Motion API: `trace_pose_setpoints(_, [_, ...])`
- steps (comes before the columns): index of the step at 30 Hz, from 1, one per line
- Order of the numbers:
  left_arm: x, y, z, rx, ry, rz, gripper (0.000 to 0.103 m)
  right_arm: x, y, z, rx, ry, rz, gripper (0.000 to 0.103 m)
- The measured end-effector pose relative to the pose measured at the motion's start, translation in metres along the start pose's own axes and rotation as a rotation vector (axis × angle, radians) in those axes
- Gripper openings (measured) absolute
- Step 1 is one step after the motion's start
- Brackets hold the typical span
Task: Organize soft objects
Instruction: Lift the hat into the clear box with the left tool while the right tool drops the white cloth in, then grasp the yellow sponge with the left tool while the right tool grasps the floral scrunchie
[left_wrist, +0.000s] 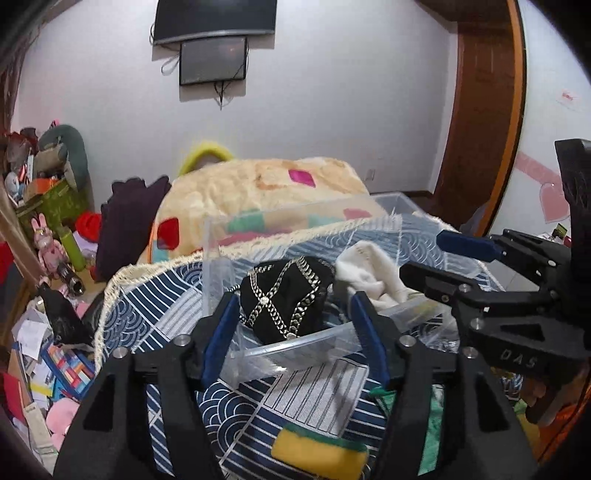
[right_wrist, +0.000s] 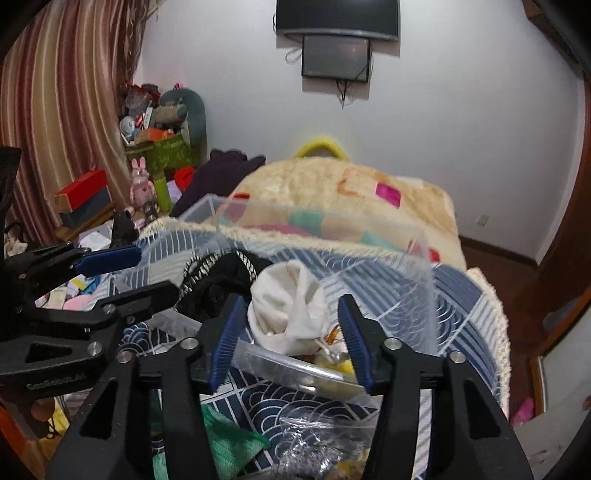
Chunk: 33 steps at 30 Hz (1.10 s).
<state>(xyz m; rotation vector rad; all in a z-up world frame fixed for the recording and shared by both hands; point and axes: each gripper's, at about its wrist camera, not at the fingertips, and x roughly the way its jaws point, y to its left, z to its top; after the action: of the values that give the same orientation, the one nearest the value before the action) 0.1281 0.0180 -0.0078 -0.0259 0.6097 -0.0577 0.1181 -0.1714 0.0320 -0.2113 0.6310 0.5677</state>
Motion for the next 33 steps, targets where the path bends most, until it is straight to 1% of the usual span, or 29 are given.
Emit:
trace_pose_setpoints(5, [-0.03, 0.001, 0.005, -0.022, -0.068, -0.006, 0.075, -0.029, -0.001, 0.006, -0.011, -0.094, -0.022, 0.066])
trace_pose_setpoints(7, [-0.039, 0.001, 0.004, -0.029, -0.091, 0.003, 0.081, -0.043, -0.001, 0.007, -0.012, -0.137, -0.033, 0.069])
trace_pose_setpoints(9, [-0.047, 0.002, 0.001, -0.03, -0.112, 0.017, 0.084, -0.056, -0.002, 0.007, -0.011, -0.173, -0.035, 0.074])
trace_pose_setpoints(12, [-0.055, 0.002, -0.007, -0.028, -0.125, 0.028, 0.091, -0.071, -0.003, 0.004, -0.002, -0.216, -0.038, 0.081])
trace_pose_setpoints(15, [-0.057, 0.0, -0.019, -0.021, -0.115, 0.033, 0.092, -0.08, -0.004, -0.005, 0.007, -0.236, -0.049, 0.081])
trace_pose_setpoints(20, [-0.055, 0.0, -0.042, -0.022, -0.087, 0.043, 0.092, -0.076, -0.01, -0.026, 0.006, -0.197, -0.097, 0.081])
trace_pose_setpoints(25, [-0.051, -0.002, -0.066, -0.025, -0.067, 0.047, 0.097, -0.065, -0.019, -0.05, 0.045, -0.125, -0.104, 0.081])
trace_pose_setpoints(29, [-0.04, -0.003, -0.085, -0.033, -0.014, 0.034, 0.097, -0.055, -0.025, -0.067, 0.083, -0.067, -0.096, 0.081])
trace_pose_setpoints(33, [-0.022, -0.001, -0.1, -0.072, 0.048, 0.008, 0.097, -0.052, -0.032, -0.088, 0.12, -0.028, -0.106, 0.081])
